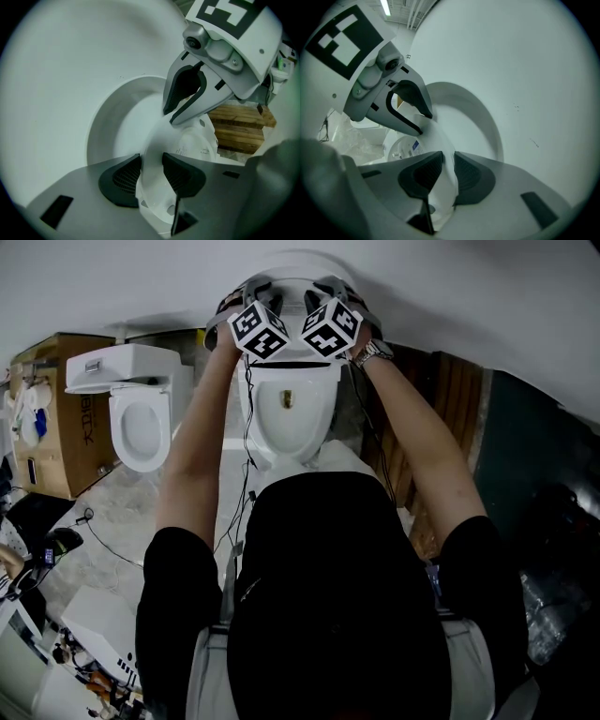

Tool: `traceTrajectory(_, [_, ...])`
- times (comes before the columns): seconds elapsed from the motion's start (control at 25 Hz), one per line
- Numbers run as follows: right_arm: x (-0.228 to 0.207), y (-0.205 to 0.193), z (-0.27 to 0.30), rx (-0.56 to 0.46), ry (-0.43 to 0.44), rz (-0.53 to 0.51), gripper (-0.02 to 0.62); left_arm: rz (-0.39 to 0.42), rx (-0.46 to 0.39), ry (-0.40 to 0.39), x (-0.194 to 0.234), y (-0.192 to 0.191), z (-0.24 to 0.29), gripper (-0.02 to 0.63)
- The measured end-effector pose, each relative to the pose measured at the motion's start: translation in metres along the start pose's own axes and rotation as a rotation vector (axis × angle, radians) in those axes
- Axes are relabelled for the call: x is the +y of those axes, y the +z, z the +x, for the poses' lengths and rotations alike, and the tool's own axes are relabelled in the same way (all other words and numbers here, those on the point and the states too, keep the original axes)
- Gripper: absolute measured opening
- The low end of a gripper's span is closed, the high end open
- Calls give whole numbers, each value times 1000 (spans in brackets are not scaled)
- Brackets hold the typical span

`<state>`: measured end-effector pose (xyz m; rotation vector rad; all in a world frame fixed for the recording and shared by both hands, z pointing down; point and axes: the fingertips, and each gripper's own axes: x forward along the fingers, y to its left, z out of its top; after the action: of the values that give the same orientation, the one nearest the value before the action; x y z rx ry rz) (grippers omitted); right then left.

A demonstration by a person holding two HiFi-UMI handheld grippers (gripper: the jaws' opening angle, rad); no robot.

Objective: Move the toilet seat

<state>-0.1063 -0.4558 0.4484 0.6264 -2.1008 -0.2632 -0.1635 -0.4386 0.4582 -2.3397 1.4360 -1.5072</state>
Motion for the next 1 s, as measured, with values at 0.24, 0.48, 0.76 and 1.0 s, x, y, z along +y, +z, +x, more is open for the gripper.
traceTrajectory(0.24, [-3,1,4,-7,-17,9,92,-5,-15,47,4,0,2,155])
traceTrajectory(0.48, [-6,-1,7,-12,-27,18,92,-8,-28,65,5,1,5,155])
traceTrajectory(0.76, [-7,0,4,-25,-16,25,92,-34,-49,56,6,2,3,155])
traceTrajectory(1.0, [-5,1,0,-40,17,57,94,-34,-48,62,5,0,-1,155])
